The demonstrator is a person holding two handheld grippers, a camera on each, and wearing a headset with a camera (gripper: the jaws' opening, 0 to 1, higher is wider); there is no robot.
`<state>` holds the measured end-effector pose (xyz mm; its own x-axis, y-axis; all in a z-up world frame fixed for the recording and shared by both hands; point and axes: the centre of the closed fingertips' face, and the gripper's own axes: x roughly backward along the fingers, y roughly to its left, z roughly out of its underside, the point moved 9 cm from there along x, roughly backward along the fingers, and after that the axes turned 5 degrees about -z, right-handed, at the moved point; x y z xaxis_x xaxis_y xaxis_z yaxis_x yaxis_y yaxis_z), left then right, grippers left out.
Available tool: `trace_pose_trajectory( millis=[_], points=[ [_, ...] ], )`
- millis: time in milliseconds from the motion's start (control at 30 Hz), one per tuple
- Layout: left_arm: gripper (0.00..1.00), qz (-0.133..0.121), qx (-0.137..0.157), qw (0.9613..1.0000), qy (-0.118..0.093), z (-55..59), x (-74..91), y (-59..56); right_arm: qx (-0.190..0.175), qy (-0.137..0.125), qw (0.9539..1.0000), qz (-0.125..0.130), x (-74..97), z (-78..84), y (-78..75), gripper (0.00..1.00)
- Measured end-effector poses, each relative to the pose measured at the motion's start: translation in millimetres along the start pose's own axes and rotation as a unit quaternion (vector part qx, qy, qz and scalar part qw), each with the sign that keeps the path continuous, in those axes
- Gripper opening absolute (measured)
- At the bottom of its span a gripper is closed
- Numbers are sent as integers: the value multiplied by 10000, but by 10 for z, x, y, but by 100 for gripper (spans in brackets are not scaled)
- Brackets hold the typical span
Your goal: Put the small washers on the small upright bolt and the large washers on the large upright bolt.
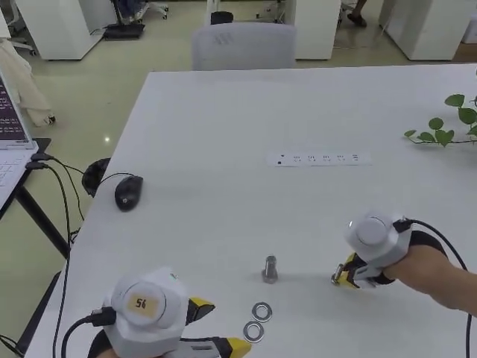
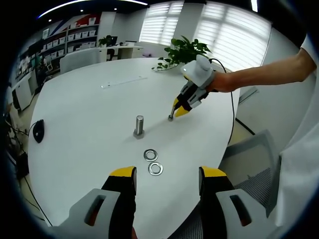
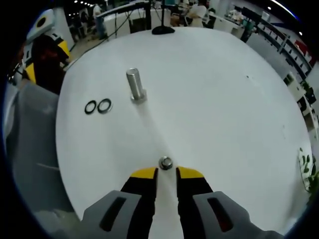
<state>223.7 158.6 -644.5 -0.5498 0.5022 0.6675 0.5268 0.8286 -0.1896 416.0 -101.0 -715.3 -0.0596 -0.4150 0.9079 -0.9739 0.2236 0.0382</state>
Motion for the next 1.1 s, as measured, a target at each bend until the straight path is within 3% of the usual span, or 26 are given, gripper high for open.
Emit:
trace_pose_trajectory(
  millis=[333,700,933,1100],
  points=[
    [49,1,-18,10000,-15,0,3,-14,-202,-16,9998,11,42,220,120,16],
    [49,14,-27,10000,-13,-4,2,-41,-187,198,9993,-239,-80,410,473,16],
    [49,11,-36,10000,-12,-8,-2,-39,184,24,9990,-411,-187,190,719,16],
    [49,1,-25,10000,-13,-1,1,-41,505,-202,9964,-643,-319,-93,896,16]
  ],
)
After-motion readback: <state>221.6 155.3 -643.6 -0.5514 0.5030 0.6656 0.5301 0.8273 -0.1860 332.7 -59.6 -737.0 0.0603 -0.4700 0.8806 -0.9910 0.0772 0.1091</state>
